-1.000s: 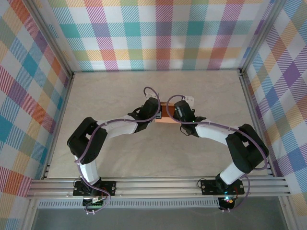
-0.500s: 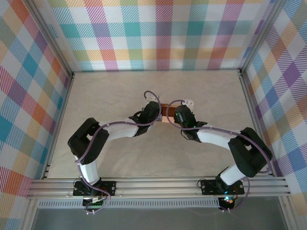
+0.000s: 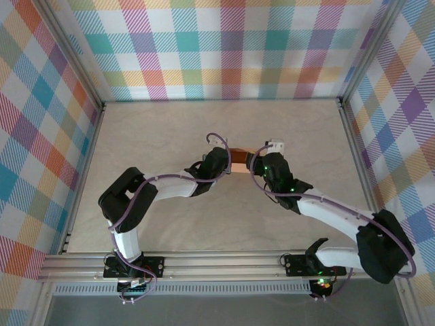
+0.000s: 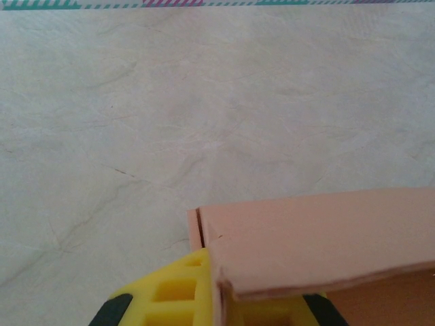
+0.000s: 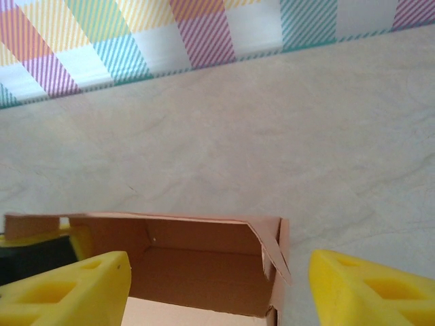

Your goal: Fold the paper box

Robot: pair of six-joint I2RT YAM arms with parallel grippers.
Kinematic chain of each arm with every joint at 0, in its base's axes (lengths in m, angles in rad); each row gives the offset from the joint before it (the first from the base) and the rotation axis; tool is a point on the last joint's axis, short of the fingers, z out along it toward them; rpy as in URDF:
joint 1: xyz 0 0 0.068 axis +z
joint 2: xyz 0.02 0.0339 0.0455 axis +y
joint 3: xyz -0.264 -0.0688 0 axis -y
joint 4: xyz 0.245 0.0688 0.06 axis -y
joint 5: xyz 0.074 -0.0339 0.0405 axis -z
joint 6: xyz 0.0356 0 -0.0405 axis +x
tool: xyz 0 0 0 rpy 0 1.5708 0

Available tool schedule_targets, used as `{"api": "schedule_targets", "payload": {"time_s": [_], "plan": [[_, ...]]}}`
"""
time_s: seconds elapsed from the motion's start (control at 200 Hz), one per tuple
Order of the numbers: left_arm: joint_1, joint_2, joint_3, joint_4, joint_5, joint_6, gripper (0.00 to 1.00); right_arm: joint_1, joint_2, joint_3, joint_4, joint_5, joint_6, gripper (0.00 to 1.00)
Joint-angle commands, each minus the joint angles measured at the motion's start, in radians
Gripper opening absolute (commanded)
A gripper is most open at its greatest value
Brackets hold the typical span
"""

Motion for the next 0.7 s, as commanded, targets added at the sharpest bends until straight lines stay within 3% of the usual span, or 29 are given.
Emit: {"api": "schedule_targets", "payload": {"time_s": [0.0,0.09,0.185,0.27,0.375,0.695], "plan": [[-0.028,0.003,-0.027,-0.009,-0.035,0.038,0.0,-0.03,-0.022,0.078,-0.176,-0.008,0.064,0.73],[-0.043,-0.003,-0.037,0.001,-0.051,0.06,0.0,-0.116,0.013,0.146,-0.288,-0.154,0.177,0.74],[-0.062,-0.015,-0.065,0.033,-0.064,0.089,0.0,-0.195,0.084,0.181,-0.314,-0.334,0.259,0.74],[-0.073,-0.026,-0.092,0.068,-0.063,0.1,0.0,-0.227,0.135,0.194,-0.312,-0.418,0.3,0.75],[-0.08,-0.032,-0.118,0.089,-0.068,0.103,0.01,-0.238,0.177,0.193,-0.305,-0.448,0.308,0.75],[-0.113,-0.05,-0.159,0.13,-0.045,0.186,0.25,-0.244,0.258,0.125,-0.236,-0.46,0.344,0.73]]}}
